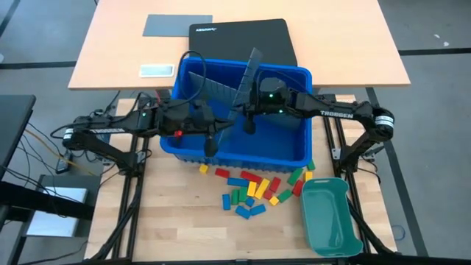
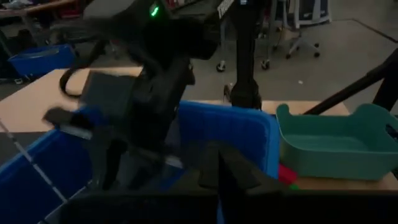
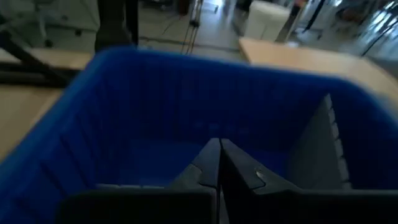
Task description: Sort Items/Unsort Items
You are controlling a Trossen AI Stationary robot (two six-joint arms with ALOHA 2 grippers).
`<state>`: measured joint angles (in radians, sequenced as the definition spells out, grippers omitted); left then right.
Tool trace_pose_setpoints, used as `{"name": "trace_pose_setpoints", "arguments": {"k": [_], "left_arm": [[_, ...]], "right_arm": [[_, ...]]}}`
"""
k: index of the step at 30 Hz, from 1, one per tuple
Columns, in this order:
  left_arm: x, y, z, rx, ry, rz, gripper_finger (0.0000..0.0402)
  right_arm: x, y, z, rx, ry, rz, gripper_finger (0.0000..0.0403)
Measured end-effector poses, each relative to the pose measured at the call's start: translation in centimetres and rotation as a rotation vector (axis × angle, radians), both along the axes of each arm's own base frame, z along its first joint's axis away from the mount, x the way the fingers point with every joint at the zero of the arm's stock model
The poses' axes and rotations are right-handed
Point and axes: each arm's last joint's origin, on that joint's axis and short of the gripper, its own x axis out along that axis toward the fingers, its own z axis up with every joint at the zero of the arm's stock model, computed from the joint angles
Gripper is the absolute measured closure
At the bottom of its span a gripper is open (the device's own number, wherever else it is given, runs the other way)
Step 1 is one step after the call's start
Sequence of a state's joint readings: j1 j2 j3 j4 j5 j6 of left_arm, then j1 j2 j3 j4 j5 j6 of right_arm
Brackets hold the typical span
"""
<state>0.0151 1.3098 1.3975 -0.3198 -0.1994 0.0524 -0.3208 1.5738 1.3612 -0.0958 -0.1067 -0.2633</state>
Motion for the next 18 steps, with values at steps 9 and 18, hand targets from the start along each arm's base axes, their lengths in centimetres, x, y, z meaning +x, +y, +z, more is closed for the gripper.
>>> {"name": "trace_pose_setpoints", "arguments": {"k": [9,18], "left_arm": [[-0.3,1.1,-1.0,0.044,0.112,0.102,0.0401],[-1.4,6.1,-1.9,-0.007,0.207,0.127,0.0401]], "right_arm": [[-2.5,-4.8,3.5,-0.049,-0.103,-0.235,0.0401],[-5.2,-9.8,5.2,-0.053,-0.287,-0.330,0.0401]]}}
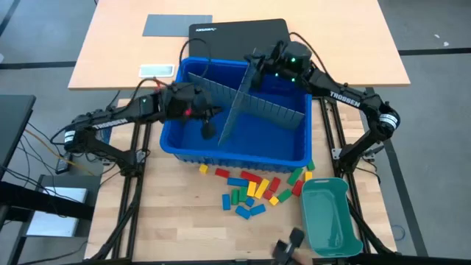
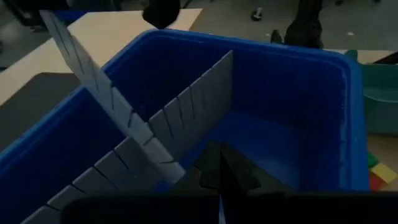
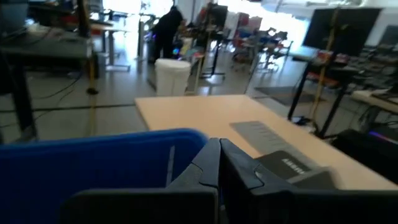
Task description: Sort Items/Unsort Items
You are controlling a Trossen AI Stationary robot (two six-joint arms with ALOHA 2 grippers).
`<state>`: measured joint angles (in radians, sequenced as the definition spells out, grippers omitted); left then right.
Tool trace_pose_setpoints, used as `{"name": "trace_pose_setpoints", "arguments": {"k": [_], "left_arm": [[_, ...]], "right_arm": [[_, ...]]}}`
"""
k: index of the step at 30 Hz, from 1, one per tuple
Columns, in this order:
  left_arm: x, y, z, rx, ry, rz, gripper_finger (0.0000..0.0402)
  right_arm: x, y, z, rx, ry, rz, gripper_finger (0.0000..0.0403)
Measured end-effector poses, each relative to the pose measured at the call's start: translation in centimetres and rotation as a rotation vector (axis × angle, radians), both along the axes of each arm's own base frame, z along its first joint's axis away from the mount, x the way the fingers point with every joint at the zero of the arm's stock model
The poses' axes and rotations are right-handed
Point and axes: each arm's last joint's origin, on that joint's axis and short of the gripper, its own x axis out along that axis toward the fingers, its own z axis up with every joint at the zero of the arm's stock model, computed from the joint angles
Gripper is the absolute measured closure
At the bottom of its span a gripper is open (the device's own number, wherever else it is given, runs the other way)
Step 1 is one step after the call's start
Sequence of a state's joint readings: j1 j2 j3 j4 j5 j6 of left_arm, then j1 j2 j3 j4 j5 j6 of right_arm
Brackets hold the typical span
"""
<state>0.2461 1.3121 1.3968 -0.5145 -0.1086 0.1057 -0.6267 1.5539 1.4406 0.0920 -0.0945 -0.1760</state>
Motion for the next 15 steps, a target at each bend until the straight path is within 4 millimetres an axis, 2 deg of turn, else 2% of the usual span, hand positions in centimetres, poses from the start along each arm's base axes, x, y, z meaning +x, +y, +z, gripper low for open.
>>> {"name": "trace_pose_setpoints", "arguments": {"k": [4,10,15], "left_arm": [[-0.7,2.0,-0.1,0.088,0.045,0.036,0.0401],[-2.5,6.0,-0.8,0.148,0.166,0.074,0.0401],[-4.4,9.2,-1.6,0.080,0.202,0.071,0.0400]], "right_arm": [[-1.0,-1.5,-0.2,0.029,-0.004,-0.040,0.0402],[-1.0,-3.8,-2.1,0.114,0.026,-0.069,0.0402],[-0.7,-3.7,-3.0,0.158,0.066,-0.039,0.0402]]}}
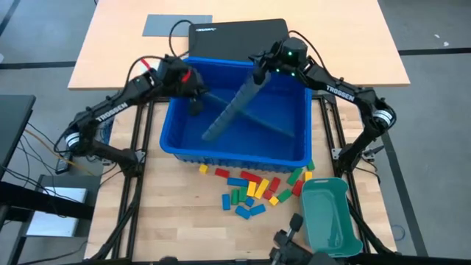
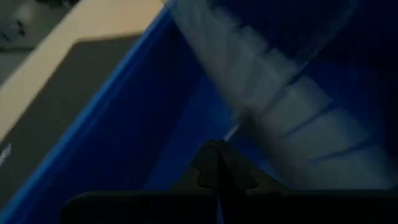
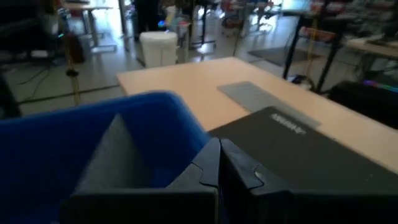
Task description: Sort Items/Unsort Items
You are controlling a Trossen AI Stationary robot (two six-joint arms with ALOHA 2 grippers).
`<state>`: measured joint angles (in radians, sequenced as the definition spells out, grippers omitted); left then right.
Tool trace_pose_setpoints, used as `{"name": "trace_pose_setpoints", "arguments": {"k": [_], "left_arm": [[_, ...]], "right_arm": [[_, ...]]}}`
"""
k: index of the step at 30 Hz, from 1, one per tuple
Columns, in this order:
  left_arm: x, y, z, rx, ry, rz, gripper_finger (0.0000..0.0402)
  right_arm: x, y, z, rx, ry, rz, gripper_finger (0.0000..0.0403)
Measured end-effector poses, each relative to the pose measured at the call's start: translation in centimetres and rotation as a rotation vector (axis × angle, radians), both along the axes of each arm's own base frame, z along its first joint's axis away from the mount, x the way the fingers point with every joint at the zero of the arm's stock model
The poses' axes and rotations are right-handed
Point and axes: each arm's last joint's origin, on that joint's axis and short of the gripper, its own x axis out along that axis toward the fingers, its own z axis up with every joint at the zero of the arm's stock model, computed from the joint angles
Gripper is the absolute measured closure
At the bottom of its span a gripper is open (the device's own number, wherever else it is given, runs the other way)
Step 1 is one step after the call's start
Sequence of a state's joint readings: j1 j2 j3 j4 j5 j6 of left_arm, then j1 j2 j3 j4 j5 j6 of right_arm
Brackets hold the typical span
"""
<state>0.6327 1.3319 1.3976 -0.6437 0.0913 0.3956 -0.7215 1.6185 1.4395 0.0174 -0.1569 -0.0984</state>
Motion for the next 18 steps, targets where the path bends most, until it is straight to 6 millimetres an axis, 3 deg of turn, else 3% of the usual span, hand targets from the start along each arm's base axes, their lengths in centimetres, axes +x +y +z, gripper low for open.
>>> {"name": "trace_pose_setpoints", "arguments": {"k": [6,12,18], "left_arm": [[-0.8,2.4,-1.2,0.023,0.085,0.018,0.0366],[-0.3,2.5,-2.9,-0.037,0.199,-0.035,0.0318],[0.3,1.8,-3.0,-0.017,0.218,-0.067,0.0291]], "right_arm": [[0.0,0.0,-0.2,0.010,0.017,0.023,0.0403],[0.0,0.1,-0.1,0.004,0.009,0.033,0.0401],[0.7,1.1,0.0,0.006,0.006,0.085,0.0394]]}}
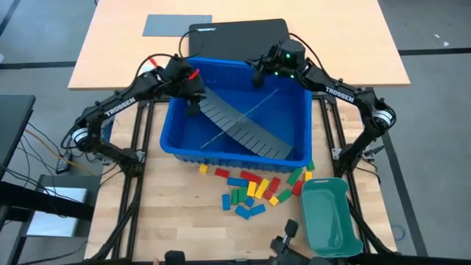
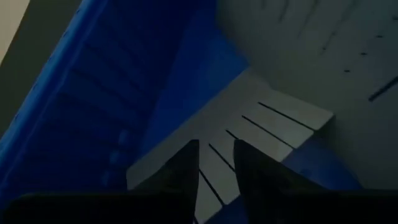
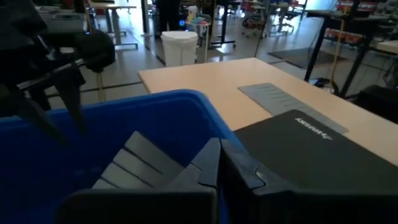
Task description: Sort Items/Unsort Items
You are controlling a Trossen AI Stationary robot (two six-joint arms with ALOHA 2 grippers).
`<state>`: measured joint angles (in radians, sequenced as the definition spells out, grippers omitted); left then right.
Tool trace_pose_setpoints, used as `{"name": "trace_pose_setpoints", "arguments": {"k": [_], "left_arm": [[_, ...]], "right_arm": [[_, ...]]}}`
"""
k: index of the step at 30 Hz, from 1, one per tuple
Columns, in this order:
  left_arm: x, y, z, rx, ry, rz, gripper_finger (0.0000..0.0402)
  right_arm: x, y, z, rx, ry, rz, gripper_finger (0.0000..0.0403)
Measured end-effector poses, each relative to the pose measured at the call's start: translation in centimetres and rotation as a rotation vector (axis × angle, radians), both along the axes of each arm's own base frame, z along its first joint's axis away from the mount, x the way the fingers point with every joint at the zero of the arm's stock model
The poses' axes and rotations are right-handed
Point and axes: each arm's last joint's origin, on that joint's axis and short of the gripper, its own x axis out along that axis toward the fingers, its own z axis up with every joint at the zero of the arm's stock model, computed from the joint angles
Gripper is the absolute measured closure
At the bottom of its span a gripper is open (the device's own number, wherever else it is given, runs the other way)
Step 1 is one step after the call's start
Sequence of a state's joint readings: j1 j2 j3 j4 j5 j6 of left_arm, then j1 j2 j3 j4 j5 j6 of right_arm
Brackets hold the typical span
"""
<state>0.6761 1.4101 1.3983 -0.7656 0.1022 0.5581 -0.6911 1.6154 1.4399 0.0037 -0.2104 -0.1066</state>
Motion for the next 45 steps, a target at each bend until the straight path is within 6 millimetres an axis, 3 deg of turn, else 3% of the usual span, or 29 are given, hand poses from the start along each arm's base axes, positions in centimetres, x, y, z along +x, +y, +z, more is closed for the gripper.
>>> {"name": "trace_pose_setpoints", "arguments": {"k": [5,10,17,24,33,39,45], "left_arm": [[0.8,-1.6,-0.3,0.058,0.095,-0.109,0.0276],[1.1,-3.0,-1.1,0.194,0.306,-0.106,0.0259],[1.3,-3.9,-4.7,0.196,0.436,-0.151,0.0235],[2.1,-3.6,-7.4,0.349,0.443,-0.185,0.0214],[1.8,-3.9,-9.6,0.331,0.530,-0.246,0.0208],[3.5,-2.8,-11.9,0.355,0.558,-0.236,0.0208],[5.1,-1.6,-14.5,0.462,0.696,-0.192,0.0212]], "right_arm": [[0.5,1.8,0.5,-0.008,0.019,0.053,0.0383],[0.1,3.7,1.7,-0.044,0.036,0.096,0.0364],[-0.3,5.7,2.7,-0.051,0.052,0.140,0.0336],[-0.1,6.6,2.5,-0.034,0.083,0.167,0.0325],[0.0,6.9,2.3,-0.024,0.099,0.176,0.0324],[0.0,6.9,2.3,-0.025,0.098,0.176,0.0323],[0.0,7.0,2.3,-0.023,0.100,0.177,0.0323]]}}
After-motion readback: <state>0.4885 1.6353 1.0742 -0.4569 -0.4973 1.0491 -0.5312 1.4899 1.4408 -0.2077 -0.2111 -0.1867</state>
